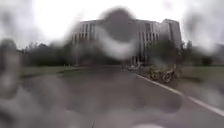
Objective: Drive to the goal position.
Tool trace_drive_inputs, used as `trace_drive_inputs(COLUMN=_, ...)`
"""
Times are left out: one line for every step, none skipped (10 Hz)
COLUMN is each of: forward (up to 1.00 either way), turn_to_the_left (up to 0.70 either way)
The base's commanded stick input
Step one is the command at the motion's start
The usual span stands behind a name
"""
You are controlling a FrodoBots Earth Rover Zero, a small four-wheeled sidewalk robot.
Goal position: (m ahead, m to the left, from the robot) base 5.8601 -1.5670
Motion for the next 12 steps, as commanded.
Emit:
trace_drive_inputs(forward=1.00, turn_to_the_left=0.00)
trace_drive_inputs(forward=1.00, turn_to_the_left=0.00)
trace_drive_inputs(forward=1.00, turn_to_the_left=0.00)
trace_drive_inputs(forward=1.00, turn_to_the_left=0.00)
trace_drive_inputs(forward=1.00, turn_to_the_left=0.00)
trace_drive_inputs(forward=1.00, turn_to_the_left=0.00)
trace_drive_inputs(forward=1.00, turn_to_the_left=0.00)
trace_drive_inputs(forward=1.00, turn_to_the_left=0.00)
trace_drive_inputs(forward=1.00, turn_to_the_left=0.00)
trace_drive_inputs(forward=1.00, turn_to_the_left=0.00)
trace_drive_inputs(forward=1.00, turn_to_the_left=0.00)
trace_drive_inputs(forward=1.00, turn_to_the_left=0.00)
